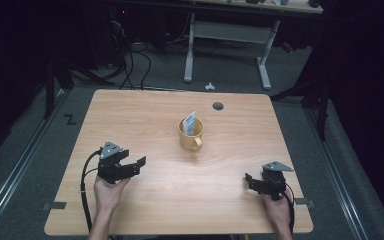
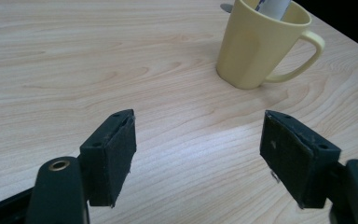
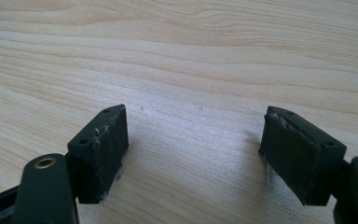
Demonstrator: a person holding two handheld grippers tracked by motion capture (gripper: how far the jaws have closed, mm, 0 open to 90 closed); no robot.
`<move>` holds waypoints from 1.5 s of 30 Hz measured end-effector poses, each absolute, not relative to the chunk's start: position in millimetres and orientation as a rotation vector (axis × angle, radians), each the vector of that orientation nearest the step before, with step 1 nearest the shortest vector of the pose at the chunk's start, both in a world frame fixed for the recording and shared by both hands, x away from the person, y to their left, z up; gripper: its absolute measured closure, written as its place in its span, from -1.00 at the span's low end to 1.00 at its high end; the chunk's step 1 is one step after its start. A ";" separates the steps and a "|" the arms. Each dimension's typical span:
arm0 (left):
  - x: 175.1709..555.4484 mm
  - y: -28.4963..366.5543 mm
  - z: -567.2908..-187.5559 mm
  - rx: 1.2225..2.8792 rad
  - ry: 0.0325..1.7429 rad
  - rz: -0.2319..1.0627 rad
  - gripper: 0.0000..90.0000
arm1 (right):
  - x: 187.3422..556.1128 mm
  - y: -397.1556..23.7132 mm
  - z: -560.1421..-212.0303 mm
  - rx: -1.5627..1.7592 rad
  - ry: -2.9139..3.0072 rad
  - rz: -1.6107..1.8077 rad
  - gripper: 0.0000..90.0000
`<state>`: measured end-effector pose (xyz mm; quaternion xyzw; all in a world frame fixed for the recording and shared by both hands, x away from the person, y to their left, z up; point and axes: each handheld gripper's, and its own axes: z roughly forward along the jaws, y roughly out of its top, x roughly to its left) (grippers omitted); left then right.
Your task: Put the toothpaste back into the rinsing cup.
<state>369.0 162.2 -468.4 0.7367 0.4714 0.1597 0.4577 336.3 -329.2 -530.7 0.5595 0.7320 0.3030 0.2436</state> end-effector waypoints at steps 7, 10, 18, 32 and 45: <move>367.6 159.9 -474.2 1.837 1.168 0.395 -0.40 | 336.3 -329.1 -530.6 1.529 2.000 0.827 -0.48; 367.6 157.7 -477.5 1.854 1.174 0.401 -0.40 | 336.3 -329.1 -530.7 1.529 1.999 0.828 -0.48; 368.3 153.9 -489.1 1.855 1.195 0.379 -0.40 | 336.2 -329.1 -530.6 1.529 2.000 0.826 -0.49; 367.2 150.3 -510.3 1.874 1.250 0.393 -0.40 | 336.1 -329.1 -530.6 1.529 2.000 0.826 -0.48; 368.6 140.8 -523.4 1.939 1.263 0.446 -0.40 | 336.0 -329.0 -530.6 1.531 1.999 0.826 -0.49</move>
